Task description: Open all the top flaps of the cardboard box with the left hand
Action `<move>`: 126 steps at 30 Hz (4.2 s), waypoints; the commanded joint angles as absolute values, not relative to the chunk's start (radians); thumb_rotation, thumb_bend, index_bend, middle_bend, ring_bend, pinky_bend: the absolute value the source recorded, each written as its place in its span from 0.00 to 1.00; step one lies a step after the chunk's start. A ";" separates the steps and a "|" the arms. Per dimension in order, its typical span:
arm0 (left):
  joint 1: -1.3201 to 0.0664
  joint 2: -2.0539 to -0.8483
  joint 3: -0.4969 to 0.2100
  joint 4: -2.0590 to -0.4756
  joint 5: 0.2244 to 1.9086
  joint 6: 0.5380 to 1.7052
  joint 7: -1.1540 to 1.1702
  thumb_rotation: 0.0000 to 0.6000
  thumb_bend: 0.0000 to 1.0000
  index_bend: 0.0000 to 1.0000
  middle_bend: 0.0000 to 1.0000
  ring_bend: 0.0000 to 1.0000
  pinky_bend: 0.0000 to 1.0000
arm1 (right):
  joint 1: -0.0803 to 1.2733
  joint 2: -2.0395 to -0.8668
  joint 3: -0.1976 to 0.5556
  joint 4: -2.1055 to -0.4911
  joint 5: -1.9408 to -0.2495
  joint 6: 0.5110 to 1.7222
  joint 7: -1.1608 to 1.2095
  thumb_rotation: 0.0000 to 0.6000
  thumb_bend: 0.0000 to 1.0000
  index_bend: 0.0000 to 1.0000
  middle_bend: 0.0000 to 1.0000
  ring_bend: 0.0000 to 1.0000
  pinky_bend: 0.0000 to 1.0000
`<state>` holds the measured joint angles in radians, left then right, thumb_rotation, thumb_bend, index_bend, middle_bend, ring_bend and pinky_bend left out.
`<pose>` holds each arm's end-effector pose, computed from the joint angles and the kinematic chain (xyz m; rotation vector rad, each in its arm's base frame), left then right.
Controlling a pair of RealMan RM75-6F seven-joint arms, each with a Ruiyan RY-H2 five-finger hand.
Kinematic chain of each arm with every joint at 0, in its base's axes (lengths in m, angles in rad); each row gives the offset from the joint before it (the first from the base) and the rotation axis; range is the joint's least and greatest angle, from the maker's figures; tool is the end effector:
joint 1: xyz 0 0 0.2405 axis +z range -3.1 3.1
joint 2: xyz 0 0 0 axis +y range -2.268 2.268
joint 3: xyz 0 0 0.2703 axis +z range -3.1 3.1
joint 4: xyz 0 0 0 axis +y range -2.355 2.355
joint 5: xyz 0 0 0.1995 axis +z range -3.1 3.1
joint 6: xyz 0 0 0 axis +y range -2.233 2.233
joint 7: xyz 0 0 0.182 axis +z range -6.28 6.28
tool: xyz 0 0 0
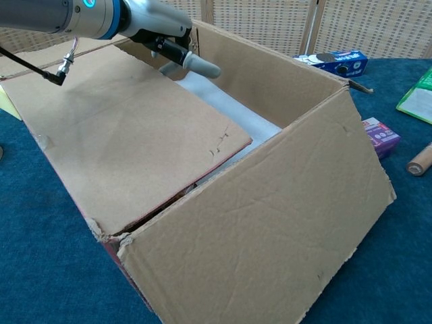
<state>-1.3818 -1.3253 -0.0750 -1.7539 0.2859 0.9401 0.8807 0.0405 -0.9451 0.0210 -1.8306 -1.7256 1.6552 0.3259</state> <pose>-0.0144 0.4260 0.0127 -2.0679 -0.6445 -0.5270 -0.2490 -0.1930 0.2199 1.3550 -1.0352 1.3684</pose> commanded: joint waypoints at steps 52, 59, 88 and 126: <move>-1.321 -0.816 -0.087 -2.151 0.374 0.779 0.598 0.12 0.00 0.75 0.68 0.54 0.52 | 0.033 -0.952 0.011 -1.843 -1.771 1.676 0.292 1.00 0.00 0.00 0.00 0.00 0.12; -1.287 -0.702 -0.117 -2.210 0.434 0.716 0.512 0.13 0.00 0.75 0.69 0.54 0.52 | 0.035 -0.956 0.010 -1.844 -1.773 1.672 0.280 1.00 0.00 0.00 0.00 0.00 0.13; -1.009 -0.373 -0.218 -2.356 0.869 0.574 0.217 0.12 0.00 0.75 0.71 0.55 0.52 | 0.035 -0.964 0.003 -1.852 -1.788 1.670 0.248 1.00 0.00 0.00 0.00 0.00 0.14; -0.665 -0.350 -0.188 -2.232 1.287 0.525 -0.096 0.12 0.00 0.75 0.71 0.55 0.52 | 0.036 -0.968 0.000 -1.860 -1.791 1.666 0.228 1.00 0.00 0.00 0.00 0.00 0.14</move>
<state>-0.6823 -0.3382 -0.2043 -2.2514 1.2767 0.5411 -0.0806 0.0362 -0.9680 0.0002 -1.8596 -1.7911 1.6662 0.2277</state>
